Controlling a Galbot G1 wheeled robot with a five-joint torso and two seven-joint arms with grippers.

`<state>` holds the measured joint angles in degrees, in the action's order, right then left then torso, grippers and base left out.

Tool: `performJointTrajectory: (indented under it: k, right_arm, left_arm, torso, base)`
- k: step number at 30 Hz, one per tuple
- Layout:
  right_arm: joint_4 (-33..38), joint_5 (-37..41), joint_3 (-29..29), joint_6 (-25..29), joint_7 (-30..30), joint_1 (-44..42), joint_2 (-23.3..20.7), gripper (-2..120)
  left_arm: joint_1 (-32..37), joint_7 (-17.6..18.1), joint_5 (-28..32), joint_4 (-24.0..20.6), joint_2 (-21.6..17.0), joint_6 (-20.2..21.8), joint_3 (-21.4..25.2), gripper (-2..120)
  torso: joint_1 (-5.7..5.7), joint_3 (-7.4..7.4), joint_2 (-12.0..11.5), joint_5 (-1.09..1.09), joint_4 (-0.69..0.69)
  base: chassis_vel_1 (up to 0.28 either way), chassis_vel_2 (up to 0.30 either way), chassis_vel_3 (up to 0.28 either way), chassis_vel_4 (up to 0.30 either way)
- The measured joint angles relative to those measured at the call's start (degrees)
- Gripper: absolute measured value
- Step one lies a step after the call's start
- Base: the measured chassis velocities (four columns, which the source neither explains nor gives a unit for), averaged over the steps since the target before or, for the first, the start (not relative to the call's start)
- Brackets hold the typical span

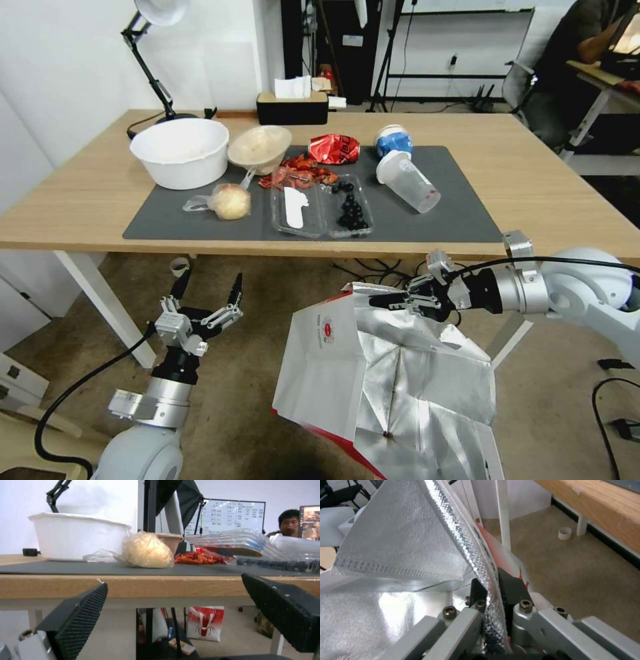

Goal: Pick up the food delivery bag from the floor and place it on the table.

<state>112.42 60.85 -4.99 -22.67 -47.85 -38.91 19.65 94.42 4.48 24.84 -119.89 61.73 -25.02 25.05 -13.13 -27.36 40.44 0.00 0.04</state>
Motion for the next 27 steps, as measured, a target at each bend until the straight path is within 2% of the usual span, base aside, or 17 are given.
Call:
performJointTrajectory:
  k: [27]
  right_arm:
    - [-0.3, 0.0, 0.4, 0.2, -0.2, -0.2, 0.1, 0]
  left_arm:
    - [-0.1, 0.2, 0.4, -0.3, -0.1, 0.1, 0.0, 100]
  torso:
    - [-2.97, -4.01, 7.0, 0.00, 0.00]
  base:
    - [0.000, 0.000, 0.000, 0.000]
